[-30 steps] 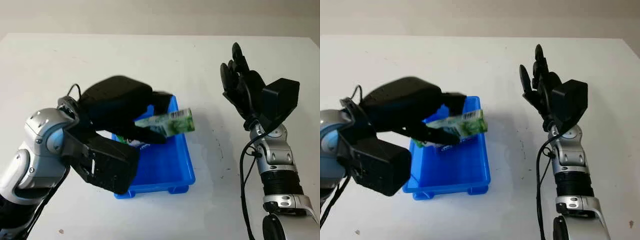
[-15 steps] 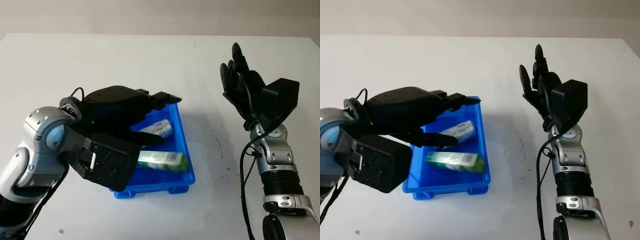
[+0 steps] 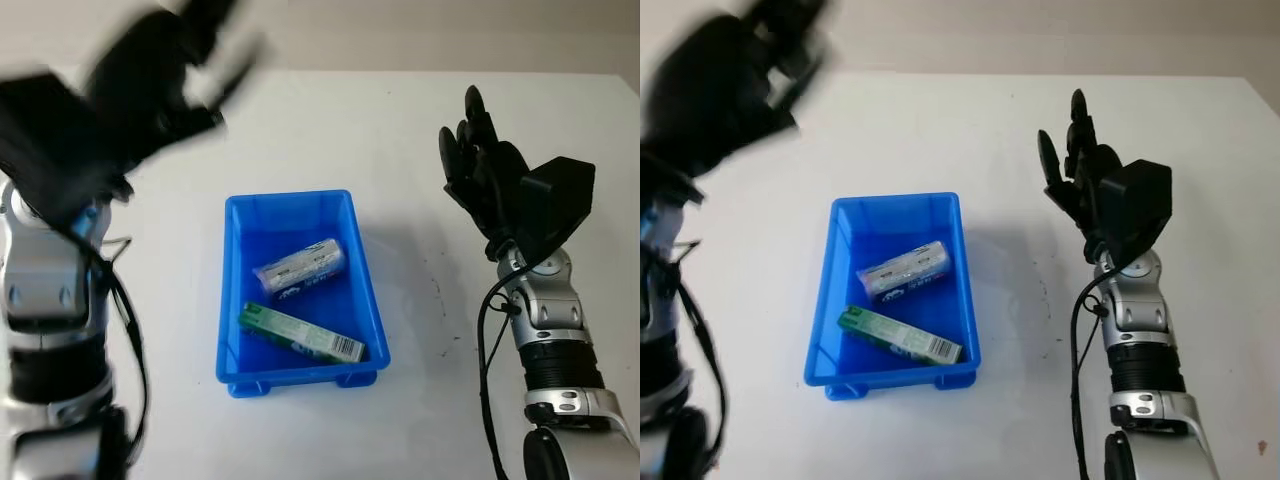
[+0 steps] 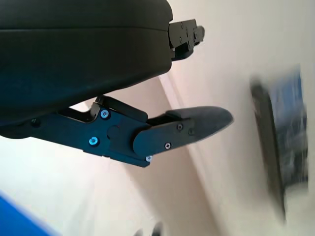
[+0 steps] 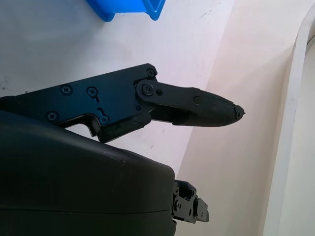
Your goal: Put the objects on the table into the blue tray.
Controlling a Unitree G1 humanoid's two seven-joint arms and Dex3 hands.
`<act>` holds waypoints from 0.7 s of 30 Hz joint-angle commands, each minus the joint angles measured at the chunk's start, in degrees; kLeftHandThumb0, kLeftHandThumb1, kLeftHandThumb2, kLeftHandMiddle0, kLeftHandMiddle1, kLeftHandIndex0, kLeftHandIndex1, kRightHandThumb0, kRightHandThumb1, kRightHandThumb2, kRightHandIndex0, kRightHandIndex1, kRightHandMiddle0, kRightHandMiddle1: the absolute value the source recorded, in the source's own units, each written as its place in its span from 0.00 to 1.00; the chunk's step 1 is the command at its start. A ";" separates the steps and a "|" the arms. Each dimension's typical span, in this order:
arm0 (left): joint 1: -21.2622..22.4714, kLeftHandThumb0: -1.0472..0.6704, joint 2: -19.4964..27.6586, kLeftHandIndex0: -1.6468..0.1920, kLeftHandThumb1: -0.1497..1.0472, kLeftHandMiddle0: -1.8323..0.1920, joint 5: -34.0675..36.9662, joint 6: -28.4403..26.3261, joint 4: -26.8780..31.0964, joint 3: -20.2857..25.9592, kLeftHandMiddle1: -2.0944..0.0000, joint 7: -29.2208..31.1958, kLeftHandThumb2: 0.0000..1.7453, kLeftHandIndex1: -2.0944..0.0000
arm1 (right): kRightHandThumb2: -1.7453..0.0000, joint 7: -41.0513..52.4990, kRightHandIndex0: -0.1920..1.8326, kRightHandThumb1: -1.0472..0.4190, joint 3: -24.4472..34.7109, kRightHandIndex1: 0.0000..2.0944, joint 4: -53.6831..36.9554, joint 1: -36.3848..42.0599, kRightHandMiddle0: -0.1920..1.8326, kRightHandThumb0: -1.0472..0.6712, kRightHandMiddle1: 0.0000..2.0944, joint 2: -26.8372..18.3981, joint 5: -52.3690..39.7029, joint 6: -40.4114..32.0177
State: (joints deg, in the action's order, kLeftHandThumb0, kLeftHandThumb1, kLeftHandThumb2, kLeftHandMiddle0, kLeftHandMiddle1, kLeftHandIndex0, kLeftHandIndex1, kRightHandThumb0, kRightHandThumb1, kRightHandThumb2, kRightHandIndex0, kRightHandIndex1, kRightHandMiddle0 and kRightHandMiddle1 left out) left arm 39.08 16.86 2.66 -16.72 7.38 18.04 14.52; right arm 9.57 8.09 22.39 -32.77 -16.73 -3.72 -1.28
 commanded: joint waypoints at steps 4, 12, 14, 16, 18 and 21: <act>-1.48 0.19 -1.57 1.00 1.00 1.00 1.72 7.25 -10.99 2.66 0.99 -7.45 0.41 1.00 | 0.68 0.21 0.00 0.00 -0.02 0.00 -0.08 -1.22 0.00 0.19 0.00 -0.04 -0.17 0.27; -5.76 0.18 -0.61 1.00 1.00 1.00 1.17 15.81 -24.05 1.26 1.00 -9.81 0.42 1.00 | 0.66 1.50 0.00 0.00 0.53 0.00 0.52 -2.05 0.00 0.20 0.00 0.05 -1.57 0.79; -7.05 0.18 -0.64 1.00 1.00 1.00 1.53 16.23 -25.76 0.54 1.00 -9.07 0.41 1.00 | 0.65 1.77 0.00 0.00 0.58 0.00 0.69 -2.26 0.00 0.21 0.00 0.21 -1.99 1.21; -8.24 0.18 -1.08 1.00 1.00 1.00 1.87 16.54 -26.60 -0.24 1.00 -8.62 0.39 1.00 | 0.65 2.39 0.00 0.00 0.64 0.00 1.15 -2.50 0.00 0.21 0.00 0.33 -2.49 1.86; -9.35 0.18 -1.29 1.00 1.00 1.00 2.40 15.78 -26.47 -1.12 1.00 -7.69 0.39 1.00 | 0.65 2.68 0.00 0.00 0.61 0.00 1.51 -2.70 0.00 0.20 0.00 0.40 -2.66 2.24; -11.37 0.17 -1.72 1.00 1.00 1.00 2.26 12.62 -23.93 -2.95 1.00 -7.64 0.40 1.00 | 0.64 2.84 0.00 0.00 0.44 0.00 1.70 -2.89 0.00 0.21 0.00 0.43 -2.62 2.18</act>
State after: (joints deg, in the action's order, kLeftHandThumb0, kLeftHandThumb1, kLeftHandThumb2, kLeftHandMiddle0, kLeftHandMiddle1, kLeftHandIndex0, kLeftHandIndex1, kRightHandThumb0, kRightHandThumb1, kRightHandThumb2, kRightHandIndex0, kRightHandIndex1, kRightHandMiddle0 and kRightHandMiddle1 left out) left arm 28.66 15.33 4.75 -3.38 -18.22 15.76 6.88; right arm 12.30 8.31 23.79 -34.60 -16.35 -5.97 0.11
